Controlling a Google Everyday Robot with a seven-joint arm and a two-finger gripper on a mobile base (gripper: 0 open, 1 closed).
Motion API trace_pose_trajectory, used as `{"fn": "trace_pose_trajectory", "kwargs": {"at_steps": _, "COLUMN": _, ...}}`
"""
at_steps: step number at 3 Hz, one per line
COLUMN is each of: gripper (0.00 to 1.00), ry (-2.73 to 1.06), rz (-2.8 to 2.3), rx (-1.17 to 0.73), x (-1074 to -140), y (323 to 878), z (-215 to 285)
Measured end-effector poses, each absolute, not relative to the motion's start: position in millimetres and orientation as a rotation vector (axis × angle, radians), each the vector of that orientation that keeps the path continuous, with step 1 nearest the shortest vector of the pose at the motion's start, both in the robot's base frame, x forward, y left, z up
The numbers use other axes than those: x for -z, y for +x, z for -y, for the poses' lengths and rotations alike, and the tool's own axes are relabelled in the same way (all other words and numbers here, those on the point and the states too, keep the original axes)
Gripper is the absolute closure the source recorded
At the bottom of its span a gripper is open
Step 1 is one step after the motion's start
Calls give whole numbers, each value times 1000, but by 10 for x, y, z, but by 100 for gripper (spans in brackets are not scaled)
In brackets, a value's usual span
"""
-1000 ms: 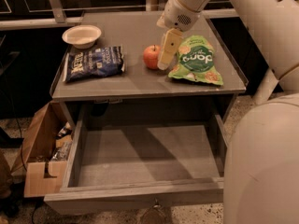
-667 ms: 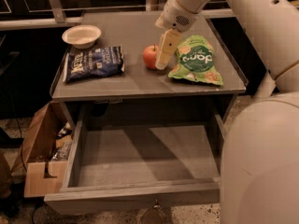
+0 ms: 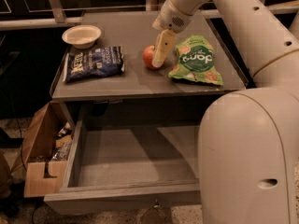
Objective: Place apple into top drawer
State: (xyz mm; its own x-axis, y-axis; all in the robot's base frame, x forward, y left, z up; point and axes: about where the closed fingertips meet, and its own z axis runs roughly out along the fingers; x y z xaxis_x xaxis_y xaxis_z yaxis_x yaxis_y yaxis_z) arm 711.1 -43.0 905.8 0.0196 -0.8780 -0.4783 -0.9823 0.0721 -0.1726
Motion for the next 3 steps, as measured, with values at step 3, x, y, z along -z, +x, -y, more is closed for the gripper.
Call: {"fn": "trace_pose_trajectory", "kwargs": {"at_steps": 3, "gripper": 0, "ry": -1879, "rz": -1861, "rx": -306, "x": -8924, "y": 7276, "z": 220}}
